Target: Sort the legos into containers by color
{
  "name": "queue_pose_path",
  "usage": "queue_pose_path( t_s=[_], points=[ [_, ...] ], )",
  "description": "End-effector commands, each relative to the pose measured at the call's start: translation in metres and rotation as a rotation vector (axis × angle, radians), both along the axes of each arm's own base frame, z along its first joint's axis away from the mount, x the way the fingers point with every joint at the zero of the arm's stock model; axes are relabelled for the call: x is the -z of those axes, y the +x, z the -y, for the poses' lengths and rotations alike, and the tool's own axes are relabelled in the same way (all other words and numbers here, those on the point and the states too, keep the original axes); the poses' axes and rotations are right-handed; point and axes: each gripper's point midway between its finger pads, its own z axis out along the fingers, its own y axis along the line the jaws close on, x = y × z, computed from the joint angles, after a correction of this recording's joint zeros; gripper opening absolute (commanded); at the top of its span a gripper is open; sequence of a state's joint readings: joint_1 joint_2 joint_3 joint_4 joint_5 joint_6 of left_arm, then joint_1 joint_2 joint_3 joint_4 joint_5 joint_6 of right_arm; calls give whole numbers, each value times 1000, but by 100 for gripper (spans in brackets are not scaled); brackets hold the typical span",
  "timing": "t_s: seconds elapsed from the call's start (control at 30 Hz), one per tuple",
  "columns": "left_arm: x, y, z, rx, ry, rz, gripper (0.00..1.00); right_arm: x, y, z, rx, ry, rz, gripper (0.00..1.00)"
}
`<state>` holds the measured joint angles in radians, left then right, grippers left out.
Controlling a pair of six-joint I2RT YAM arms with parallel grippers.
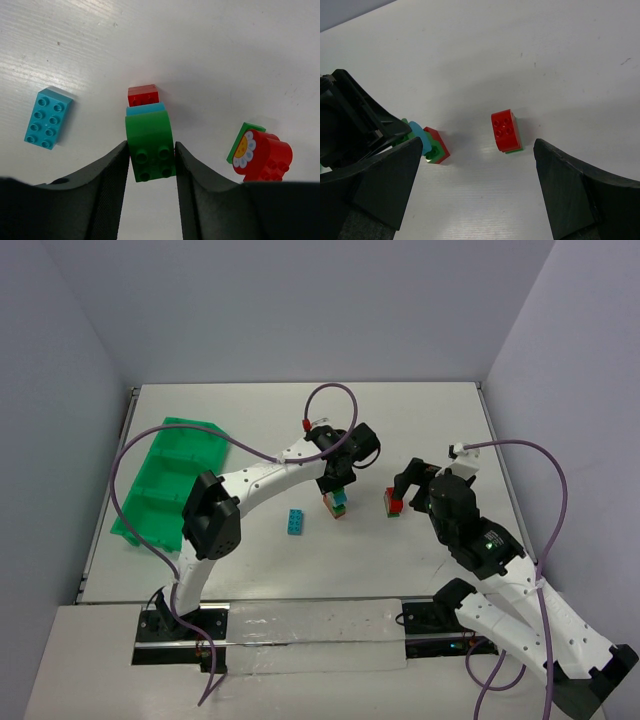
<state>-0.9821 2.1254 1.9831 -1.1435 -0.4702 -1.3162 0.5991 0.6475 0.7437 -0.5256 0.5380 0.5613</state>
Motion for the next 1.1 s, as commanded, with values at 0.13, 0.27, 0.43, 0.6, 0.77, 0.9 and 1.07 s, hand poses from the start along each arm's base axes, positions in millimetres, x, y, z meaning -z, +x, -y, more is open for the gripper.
queue_pose_path(
  t_s=[0.13,0.27,0.43,0.6,0.77,0.9,1.07],
  points=[
    [-12,1,3,39,-9,20,27,0,0,5,33,9,10,100],
    [-34,1,-1,85,-17,61,1,-1,1,5,28,1,8,100],
    [-87,0,-10,230,-105,182,0,-6,2,2,11,-6,12,100],
    [-116,-7,-41,379,-310,299,0,-8,3,-4,-34,-19,12,100],
    [-159,-4,-79,444,-619,457,0,-9,3,-30,-191,-15,23,100],
    [-173,-9,-92,482,-689,532,0,-20,-2,-60,-342,53,48,100],
    [-191,-22,-89,591,-787,606,0,-37,-16,-96,-574,159,75,100]
  ],
)
